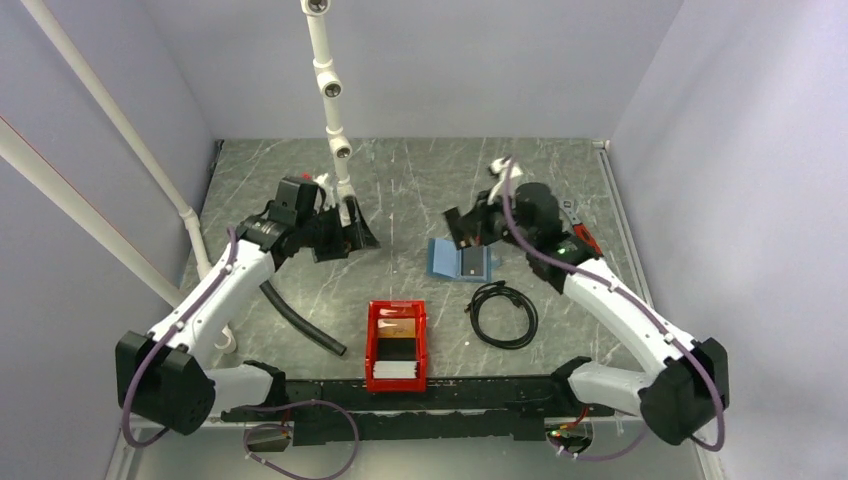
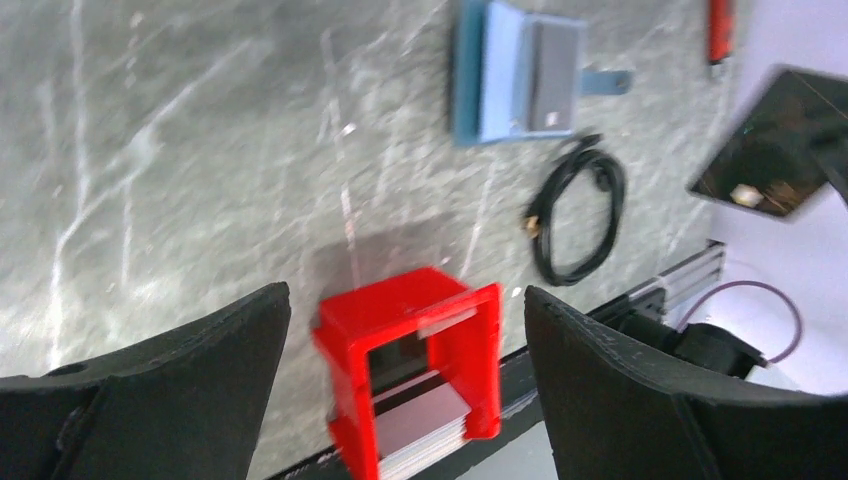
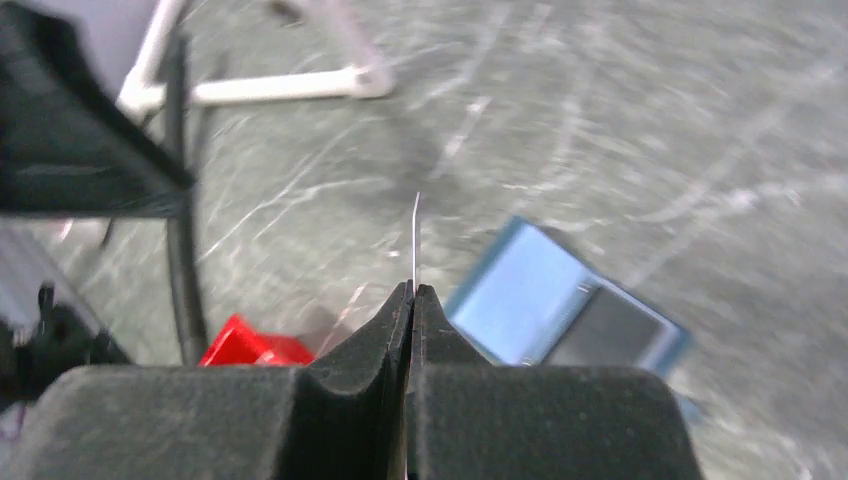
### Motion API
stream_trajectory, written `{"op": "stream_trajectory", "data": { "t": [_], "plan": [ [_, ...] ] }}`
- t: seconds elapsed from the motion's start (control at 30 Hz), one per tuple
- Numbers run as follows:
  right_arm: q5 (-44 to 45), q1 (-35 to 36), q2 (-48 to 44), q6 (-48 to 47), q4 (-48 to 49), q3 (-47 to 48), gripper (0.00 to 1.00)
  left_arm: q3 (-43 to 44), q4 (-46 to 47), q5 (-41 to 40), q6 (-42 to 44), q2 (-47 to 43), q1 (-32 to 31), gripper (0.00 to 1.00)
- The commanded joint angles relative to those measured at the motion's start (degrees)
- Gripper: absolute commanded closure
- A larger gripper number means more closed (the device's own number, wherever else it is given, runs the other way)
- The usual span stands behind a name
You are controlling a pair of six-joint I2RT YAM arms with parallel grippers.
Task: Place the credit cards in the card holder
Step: Pick up the credit card from the storage box, then insert the credit card into the card holder.
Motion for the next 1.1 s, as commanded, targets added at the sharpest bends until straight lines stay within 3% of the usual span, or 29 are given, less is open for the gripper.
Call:
{"op": "stream_trajectory", "data": {
  "t": [0.0,0.1,0.23,0.4,0.63,1.07],
  "plan": [
    [-11.1,-15.1,3.1,11.0,-1.0,-2.2,1.0,6.1,9.2,7.6,0.7,6.7,-1.9,0.08],
    [-24.6,-25.3,10.3,15.1,-0.1,-3.4,1.0,14.1,10.7,9.0,0.9,16.1,-6.2,0.09],
    [-38.4,-31.5,19.5,17.9,8.4,-6.3,1.0,25.1,10.4,11.2,1.7,30.7,-12.1,0.23],
    [-39.2,-31.8,24.9,20.6,15.8,-8.0,1.0,33.9,10.7,13.6,1.8,43.5,-14.5,0.54],
    [-37.4,-31.5,30.7,19.5,15.7,-7.4,1.0,37.9,7.9,12.9,2.3,53.0,-15.0,0.82],
    [-33.1,-29.2,34.7,16.8,10.3,-4.3,1.0,33.7,6.5,7.2,3.7,55.4,-14.9,0.88]
  ]
}}
